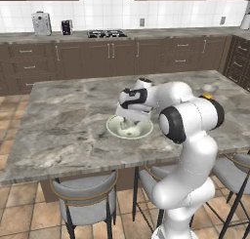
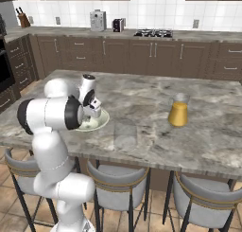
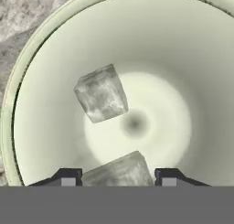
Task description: There are two ice cubes in the ice bowl. Place both ice cubes in the glass cup.
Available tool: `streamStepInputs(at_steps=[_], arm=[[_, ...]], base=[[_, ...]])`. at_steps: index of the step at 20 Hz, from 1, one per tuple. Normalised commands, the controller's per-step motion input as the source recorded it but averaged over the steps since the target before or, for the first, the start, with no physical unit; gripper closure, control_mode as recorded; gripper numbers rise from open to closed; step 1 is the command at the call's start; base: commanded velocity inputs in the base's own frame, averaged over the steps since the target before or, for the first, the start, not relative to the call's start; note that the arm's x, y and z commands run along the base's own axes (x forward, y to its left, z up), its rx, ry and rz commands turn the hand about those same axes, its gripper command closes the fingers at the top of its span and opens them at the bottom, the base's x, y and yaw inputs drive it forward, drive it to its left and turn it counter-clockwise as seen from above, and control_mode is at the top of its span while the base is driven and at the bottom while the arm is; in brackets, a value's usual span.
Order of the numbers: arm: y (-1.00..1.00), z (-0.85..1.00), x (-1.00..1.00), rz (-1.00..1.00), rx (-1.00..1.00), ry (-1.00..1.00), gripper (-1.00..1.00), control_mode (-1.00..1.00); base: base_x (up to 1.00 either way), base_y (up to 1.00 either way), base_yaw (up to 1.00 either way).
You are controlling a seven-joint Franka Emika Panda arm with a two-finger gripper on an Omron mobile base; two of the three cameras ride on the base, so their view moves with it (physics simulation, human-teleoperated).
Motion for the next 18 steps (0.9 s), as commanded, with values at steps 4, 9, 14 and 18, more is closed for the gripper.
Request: streamStepInputs(at_steps=[4, 9, 14, 18], arm=[[-0.51, 1.00, -0.54, -0.21, -0.01, 0.00, 1.00, -1.00], [-0.64, 1.00, -0.46, -0.24, -0.12, 0.00, 1.00, -1.00], [-0.72, 0.67, -0.37, -0.28, -0.19, 0.11, 1.00, -1.00], [-0.88, 0.02, -0.20, -0.24, -0.10, 0.21, 1.00, -1.00]], base=[[0.00, 0.00, 0.00], [0.00, 0.00, 0.00], [0.00, 0.00, 0.00], [0.00, 0.00, 0.00]])
